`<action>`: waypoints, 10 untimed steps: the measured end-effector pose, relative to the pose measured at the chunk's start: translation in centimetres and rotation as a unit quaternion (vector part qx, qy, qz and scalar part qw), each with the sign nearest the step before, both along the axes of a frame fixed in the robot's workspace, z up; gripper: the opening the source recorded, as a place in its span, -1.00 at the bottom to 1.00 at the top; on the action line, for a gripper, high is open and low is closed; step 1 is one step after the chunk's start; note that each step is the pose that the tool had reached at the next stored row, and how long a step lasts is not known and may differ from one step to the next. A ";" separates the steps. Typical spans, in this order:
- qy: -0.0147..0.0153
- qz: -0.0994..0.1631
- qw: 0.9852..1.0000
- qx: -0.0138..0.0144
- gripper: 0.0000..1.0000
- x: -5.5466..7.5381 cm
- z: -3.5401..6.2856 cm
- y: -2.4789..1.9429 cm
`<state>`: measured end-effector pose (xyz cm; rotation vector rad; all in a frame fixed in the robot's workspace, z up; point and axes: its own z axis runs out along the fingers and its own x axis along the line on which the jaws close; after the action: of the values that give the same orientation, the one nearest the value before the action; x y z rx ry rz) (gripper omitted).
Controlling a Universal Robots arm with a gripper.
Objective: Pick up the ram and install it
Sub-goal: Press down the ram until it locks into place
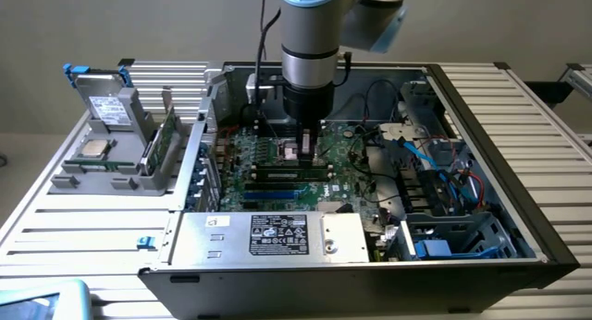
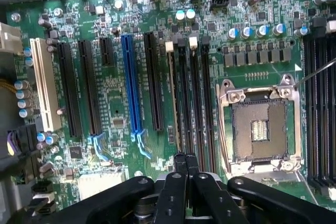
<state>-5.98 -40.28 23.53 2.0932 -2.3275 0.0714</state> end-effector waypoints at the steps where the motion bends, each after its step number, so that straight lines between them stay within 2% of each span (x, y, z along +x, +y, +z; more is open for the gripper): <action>1: 0.000 0.000 1.000 0.000 -0.78 -0.4 0.00 0.00; 4: 0.000 0.000 1.000 0.001 -0.78 -1.3 0.00 0.00; 10: 0.000 0.000 1.000 0.001 -0.78 -2.1 -0.10 -0.12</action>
<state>-8.07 -40.40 23.43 2.0941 -2.3286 0.0693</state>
